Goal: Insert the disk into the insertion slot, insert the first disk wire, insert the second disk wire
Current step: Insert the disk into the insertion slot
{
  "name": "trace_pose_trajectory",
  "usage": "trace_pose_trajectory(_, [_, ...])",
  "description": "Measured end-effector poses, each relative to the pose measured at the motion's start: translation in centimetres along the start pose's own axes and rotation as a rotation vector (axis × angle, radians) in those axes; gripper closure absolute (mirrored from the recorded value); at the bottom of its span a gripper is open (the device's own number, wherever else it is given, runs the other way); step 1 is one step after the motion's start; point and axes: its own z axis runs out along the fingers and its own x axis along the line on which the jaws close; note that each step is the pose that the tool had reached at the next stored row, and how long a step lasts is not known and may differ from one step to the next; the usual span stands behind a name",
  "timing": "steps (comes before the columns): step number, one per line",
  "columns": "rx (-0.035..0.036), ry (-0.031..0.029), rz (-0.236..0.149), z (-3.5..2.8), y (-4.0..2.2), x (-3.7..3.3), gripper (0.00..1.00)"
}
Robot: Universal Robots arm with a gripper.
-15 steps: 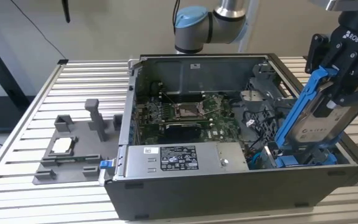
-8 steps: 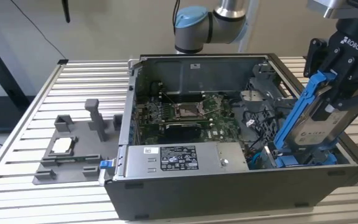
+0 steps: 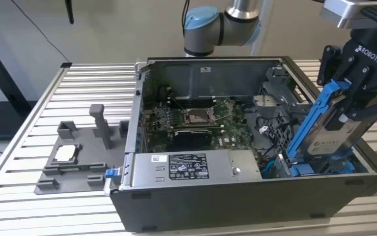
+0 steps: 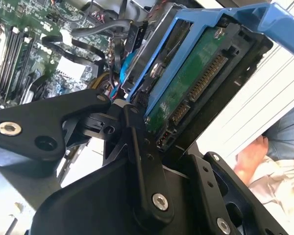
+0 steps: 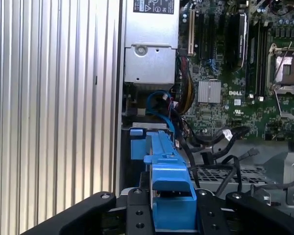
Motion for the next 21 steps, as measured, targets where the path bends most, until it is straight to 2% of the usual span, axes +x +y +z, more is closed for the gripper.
trace_pose_trajectory(3, [0.0001,-0.0078,-0.002,0.30,-0.01,0.00,0.68])
trace_pose_trajectory(5, [0.0001,-0.0100,-0.003,0.60,-0.03,0.00,0.68])
trace_pose_trajectory(21, [-0.0005,-0.0119,-0.006,3.34,-0.14,0.03,0.68])
